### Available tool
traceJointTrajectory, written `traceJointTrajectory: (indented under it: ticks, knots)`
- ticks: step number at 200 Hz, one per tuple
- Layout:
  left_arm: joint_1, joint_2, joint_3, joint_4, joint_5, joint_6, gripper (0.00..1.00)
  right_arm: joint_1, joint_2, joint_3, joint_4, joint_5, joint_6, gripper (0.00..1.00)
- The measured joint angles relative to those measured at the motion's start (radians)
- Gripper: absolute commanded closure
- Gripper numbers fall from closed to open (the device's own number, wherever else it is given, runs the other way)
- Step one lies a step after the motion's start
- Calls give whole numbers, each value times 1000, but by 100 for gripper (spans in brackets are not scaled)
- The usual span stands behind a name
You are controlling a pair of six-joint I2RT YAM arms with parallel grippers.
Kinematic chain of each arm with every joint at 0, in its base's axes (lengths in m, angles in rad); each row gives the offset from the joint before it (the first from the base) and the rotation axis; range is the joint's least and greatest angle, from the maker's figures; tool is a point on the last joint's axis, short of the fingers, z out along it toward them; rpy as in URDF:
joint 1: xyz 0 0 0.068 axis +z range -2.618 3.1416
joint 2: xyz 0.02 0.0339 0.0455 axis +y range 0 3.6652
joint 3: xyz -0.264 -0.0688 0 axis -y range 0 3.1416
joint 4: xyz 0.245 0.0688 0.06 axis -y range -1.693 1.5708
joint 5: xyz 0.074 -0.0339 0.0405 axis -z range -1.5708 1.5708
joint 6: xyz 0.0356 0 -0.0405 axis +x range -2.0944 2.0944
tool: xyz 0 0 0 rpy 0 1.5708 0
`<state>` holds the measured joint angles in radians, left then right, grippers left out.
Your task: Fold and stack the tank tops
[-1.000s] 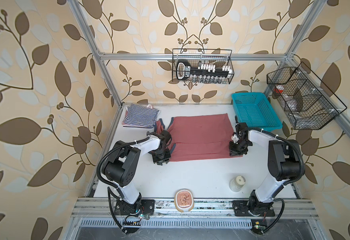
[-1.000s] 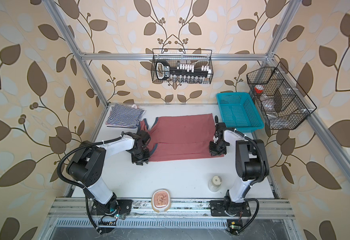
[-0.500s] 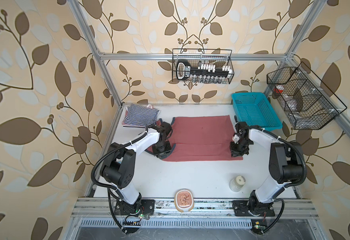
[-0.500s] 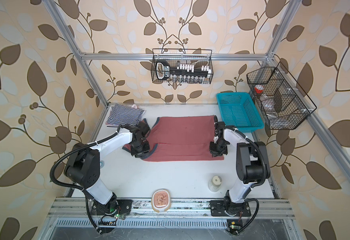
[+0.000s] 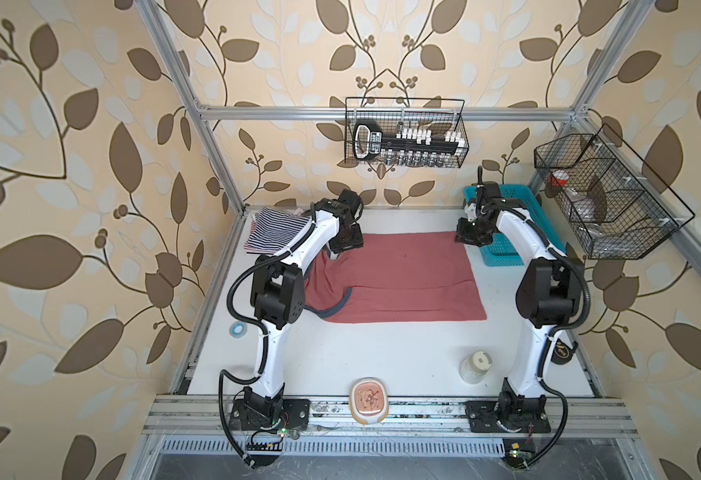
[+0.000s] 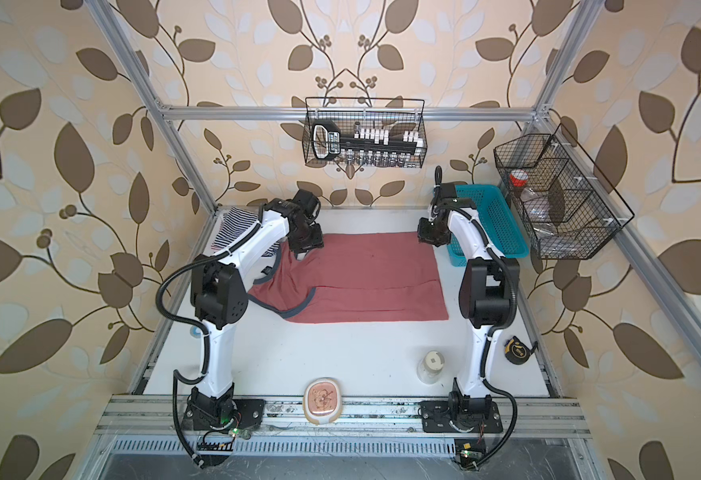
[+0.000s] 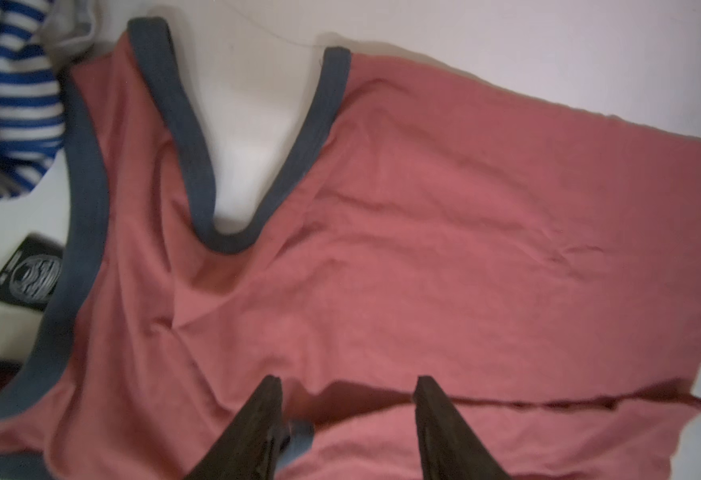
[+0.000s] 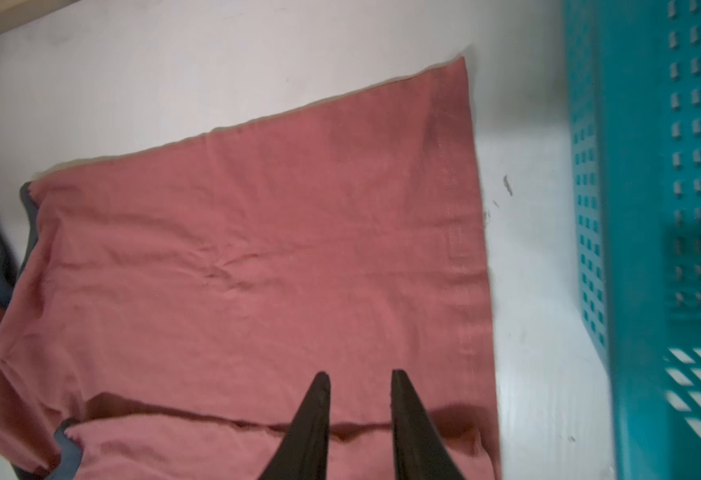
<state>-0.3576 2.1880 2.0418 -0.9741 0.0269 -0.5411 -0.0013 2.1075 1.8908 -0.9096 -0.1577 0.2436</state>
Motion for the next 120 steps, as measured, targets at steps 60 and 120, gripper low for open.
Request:
traceJointTrajectory:
  ticks: [60,120]
  knots:
    - [74,159,38,143,39,0,44,-8,128,76,92,11,24,65]
    - [121,258,137,271,76,-41,43,-12,290,285,88,92,29,64]
